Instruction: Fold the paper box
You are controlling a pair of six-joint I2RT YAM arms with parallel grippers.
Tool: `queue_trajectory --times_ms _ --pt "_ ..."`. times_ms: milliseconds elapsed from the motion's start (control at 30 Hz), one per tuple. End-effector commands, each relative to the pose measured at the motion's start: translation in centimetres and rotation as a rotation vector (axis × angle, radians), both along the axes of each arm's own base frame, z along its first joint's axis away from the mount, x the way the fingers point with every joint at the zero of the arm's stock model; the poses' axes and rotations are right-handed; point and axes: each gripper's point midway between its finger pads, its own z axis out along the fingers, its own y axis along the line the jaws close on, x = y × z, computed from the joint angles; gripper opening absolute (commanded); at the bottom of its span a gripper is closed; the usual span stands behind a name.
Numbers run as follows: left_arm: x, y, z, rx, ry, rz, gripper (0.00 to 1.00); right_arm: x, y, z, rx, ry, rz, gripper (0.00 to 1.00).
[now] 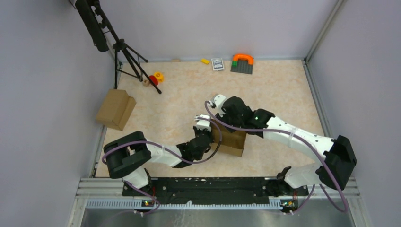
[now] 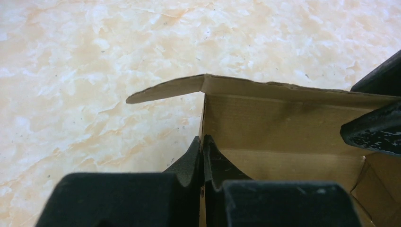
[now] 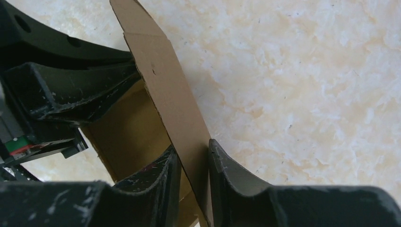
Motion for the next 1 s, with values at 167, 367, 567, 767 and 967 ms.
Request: queue_trajectory --times_ms 167,367,567,767,967 --pt "-0.5 -0.1 -0.5 0.018 0.024 -0.002 0.0 -0.3 -0.2 -1.2 -0.009 -0.02 -0.042 0.24" --pt "-0.7 0.1 -0.5 0.018 0.023 -0.002 0.0 0.5 -0.5 -0.4 -0.022 -0.06 -0.063 0.46" --pt "-0.7 0.0 -0.4 0.021 0.016 -0.006 0.0 1.4 -0.6 -0.8 -0.05 -0.058 -0.053 0.38" --pt "-0.8 -0.1 -0.2 0.03 0.016 -0.02 0.03 1.3 -0.4 -2.0 -0.058 -0.025 -0.049 0.21" --pt "-1.3 -0.3 0.2 0.063 0.066 -0.045 0.22 1.6 -0.5 -1.7 -0.053 -0.043 -0.059 0.05"
